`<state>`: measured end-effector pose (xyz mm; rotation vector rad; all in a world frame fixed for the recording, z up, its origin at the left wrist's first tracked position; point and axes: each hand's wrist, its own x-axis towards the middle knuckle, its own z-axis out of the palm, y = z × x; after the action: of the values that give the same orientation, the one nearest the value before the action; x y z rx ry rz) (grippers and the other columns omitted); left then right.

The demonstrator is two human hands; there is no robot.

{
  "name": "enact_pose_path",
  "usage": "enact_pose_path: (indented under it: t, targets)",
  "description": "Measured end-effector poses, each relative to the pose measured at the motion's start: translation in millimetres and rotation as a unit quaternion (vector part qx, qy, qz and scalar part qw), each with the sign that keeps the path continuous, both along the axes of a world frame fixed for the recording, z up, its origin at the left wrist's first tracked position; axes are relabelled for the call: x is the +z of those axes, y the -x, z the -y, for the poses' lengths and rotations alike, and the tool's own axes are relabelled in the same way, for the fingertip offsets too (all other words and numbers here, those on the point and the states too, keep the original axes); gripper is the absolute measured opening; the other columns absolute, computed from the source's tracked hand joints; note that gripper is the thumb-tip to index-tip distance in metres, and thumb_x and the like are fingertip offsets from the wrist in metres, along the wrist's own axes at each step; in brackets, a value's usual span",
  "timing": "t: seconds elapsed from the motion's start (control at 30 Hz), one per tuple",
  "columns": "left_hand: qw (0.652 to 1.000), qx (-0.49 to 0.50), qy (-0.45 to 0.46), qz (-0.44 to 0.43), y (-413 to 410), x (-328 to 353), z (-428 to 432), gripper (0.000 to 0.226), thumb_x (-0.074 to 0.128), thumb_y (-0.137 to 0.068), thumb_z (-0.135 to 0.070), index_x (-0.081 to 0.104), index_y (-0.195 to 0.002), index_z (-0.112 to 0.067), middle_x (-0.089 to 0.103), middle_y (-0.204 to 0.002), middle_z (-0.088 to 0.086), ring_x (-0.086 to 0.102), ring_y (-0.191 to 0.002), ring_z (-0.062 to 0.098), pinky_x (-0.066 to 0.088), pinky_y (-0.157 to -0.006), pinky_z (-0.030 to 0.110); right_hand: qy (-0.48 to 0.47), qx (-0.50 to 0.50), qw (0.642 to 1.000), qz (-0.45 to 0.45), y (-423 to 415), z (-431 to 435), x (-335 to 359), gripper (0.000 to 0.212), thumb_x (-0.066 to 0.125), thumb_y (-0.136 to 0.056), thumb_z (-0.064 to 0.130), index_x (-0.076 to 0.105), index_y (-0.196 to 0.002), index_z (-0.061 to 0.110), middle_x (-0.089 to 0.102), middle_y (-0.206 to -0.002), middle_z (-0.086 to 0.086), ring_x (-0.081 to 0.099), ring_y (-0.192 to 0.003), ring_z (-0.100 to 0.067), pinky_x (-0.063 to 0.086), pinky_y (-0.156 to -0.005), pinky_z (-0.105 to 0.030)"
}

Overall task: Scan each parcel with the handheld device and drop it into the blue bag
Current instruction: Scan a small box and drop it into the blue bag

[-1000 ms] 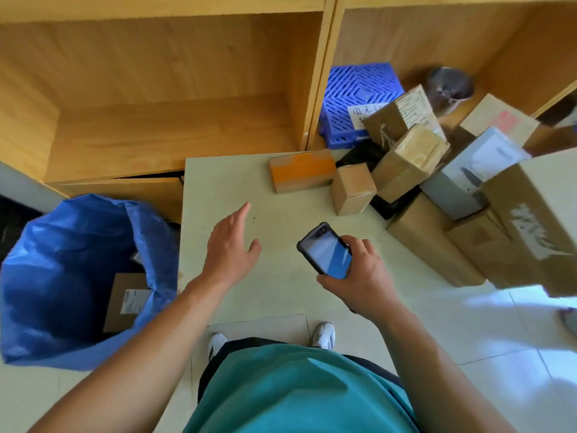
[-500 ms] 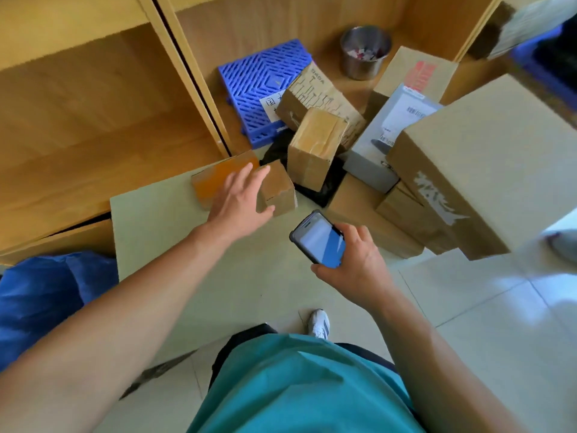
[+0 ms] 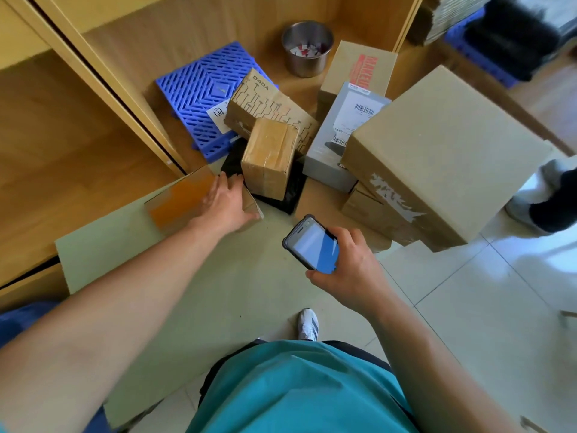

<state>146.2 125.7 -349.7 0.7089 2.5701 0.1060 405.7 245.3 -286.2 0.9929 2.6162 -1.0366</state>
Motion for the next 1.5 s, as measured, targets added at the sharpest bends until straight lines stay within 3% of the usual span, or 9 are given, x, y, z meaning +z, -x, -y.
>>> enact_pose_path:
  t: [0.1, 0.27, 0.43, 0.57, 0.77, 0.93, 1.2, 1.5]
  targets:
    - [1.0, -0.016, 0.006, -0.012, -2.0, -4.1, 4.8, 0.119, 0.087, -0.074, -0.052, 0.014, -0.163, -0.022, 0.013, -0.169, 0.017, 0.012, -0.156, 0.039, 0.02, -0.121, 0.062, -0.003, 0.001, 1.0, 0.011, -0.1, 1.7, -1.9, 0.086, 0.081, -0.073, 0.051, 0.034, -0.143, 0.032, 0.04, -0.124, 0.007, 0.045, -0.101, -0.012, 0.05, -0.079, -0.03]
    - [0.998, -0.035, 0.007, -0.055, -4.4, -5.6, 20.4, 0.108, 0.086, -0.078, -0.043, 0.018, -0.161, -0.031, 0.032, -0.155, 0.017, 0.034, -0.141, 0.04, 0.04, -0.111, 0.056, -0.013, 0.011, 1.0, 0.012, 2.0, 6.9, -2.6, 0.087, 0.081, -0.072, 0.052, 0.035, -0.142, 0.032, 0.039, -0.121, 0.008, 0.047, -0.102, -0.013, 0.054, -0.082, -0.035]
    - [0.997, -0.052, 0.022, -0.05, -17.5, 0.1, 35.1, 0.103, 0.082, -0.082, -0.045, 0.016, -0.16, -0.042, 0.028, -0.149, 0.014, 0.036, -0.132, 0.037, 0.046, -0.102, 0.05, -0.015, 0.024, 1.0, 0.009, 1.6, 10.2, -2.6, 0.088, 0.081, -0.072, 0.052, 0.033, -0.143, 0.032, 0.039, -0.122, 0.007, 0.046, -0.104, -0.014, 0.055, -0.082, -0.035]
    - [0.995, -0.077, -0.013, -0.056, -25.0, 11.1, 53.8, 0.107, 0.083, -0.079, -0.045, 0.014, -0.16, -0.037, 0.027, -0.143, 0.01, 0.038, -0.126, 0.033, 0.048, -0.097, 0.047, -0.025, 0.029, 0.999, 0.002, 3.1, 13.3, -2.4, 0.088, 0.08, -0.072, 0.052, 0.034, -0.143, 0.031, 0.039, -0.121, 0.007, 0.048, -0.103, -0.015, 0.056, -0.08, -0.038]
    - [0.987, -0.126, -0.073, -0.067, -30.0, 33.4, 96.0, 0.121, 0.087, -0.073, -0.024, 0.006, -0.163, -0.021, 0.022, -0.15, 0.007, 0.043, -0.13, 0.028, 0.052, -0.099, 0.043, -0.04, 0.065, 0.997, 0.0, 9.6, 21.2, 0.9, 0.088, 0.08, -0.071, 0.052, 0.033, -0.142, 0.03, 0.039, -0.118, 0.006, 0.048, -0.102, -0.015, 0.056, -0.077, -0.035]
    - [0.986, -0.128, -0.086, -0.064, -37.8, 50.4, 124.5, 0.118, 0.079, -0.077, -0.015, -0.001, -0.164, -0.023, 0.014, -0.158, -0.001, 0.047, -0.125, 0.025, 0.047, -0.084, 0.032, -0.085, 0.125, 0.988, 0.008, 13.4, 31.2, 0.4, 0.085, 0.077, -0.066, 0.053, 0.038, -0.138, 0.029, 0.04, -0.115, 0.005, 0.048, -0.097, -0.019, 0.05, -0.078, -0.035]
    - [0.988, -0.13, -0.077, -0.043, -61.4, 55.3, 155.1, 0.116, 0.074, -0.077, -0.011, -0.002, -0.164, -0.022, 0.009, -0.161, -0.009, 0.045, -0.133, 0.025, 0.053, -0.092, 0.044, -0.103, 0.166, 0.98, -0.03, 14.5, 46.6, 0.6, 0.088, 0.076, -0.064, 0.052, 0.038, -0.139, 0.029, 0.035, -0.11, 0.008, 0.044, -0.094, -0.015, 0.046, -0.081, -0.034]
    - [0.99, -0.104, -0.066, -0.066, -84.2, 54.6, 196.1, 0.112, 0.073, -0.078, -0.014, 0.002, -0.164, -0.021, 0.013, -0.16, -0.006, 0.028, -0.146, 0.019, 0.051, -0.097, 0.04, -0.09, 0.215, 0.972, -0.019, 15.3, 69.2, -3.1, 0.086, 0.078, -0.066, 0.049, 0.038, -0.139, 0.026, 0.04, -0.116, 0.003, 0.046, -0.096, -0.017, 0.05, -0.085, -0.038]
